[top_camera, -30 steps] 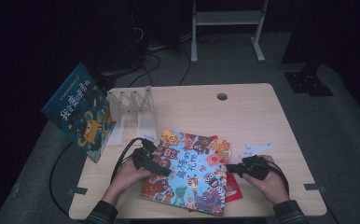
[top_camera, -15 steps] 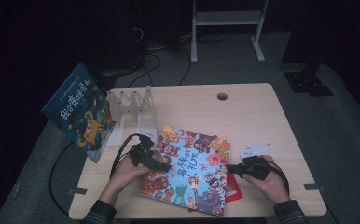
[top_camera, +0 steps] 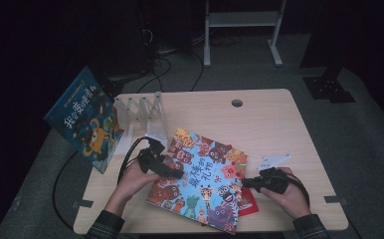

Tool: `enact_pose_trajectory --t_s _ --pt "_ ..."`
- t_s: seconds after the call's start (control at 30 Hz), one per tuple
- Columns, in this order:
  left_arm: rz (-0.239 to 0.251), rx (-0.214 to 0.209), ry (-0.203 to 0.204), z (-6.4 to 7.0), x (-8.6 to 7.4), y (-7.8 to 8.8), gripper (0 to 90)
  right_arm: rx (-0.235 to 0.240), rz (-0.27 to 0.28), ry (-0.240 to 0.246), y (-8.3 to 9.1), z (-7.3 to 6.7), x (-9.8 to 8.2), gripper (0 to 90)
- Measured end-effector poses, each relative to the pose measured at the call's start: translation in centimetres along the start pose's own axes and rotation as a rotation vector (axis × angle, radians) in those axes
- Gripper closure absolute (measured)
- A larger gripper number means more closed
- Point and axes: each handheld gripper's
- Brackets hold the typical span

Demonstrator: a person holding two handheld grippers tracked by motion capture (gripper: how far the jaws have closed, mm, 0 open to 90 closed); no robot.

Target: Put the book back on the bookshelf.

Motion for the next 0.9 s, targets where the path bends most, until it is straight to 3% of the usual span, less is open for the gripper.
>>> enact_pose_trajectory --t_s 0.17,0.63,0.9 --pt "-0.022 0.005 -0.011 0.4 0.7 0.1 4.4 0.013 -0.006 0.0 0.1 -0.1 -0.1 89.4" --pt "-0.02 -0.01 -0.034 1.5 3.1 0.1 5.4 0.018 -0.013 -0.007 0.3 -0.1 -0.5 89.3" --pt "-0.02 -0.031 -0.053 2.2 4.6 0.3 12.7 0.018 -0.018 -0.007 0.3 -0.1 -0.7 89.2"
Point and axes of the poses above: each handheld gripper's, and its own axes: y roughly backward along the jaws, x roughly out of its top, z roughly to its right, and after that the axes turned 10 degrees about z, right-handed
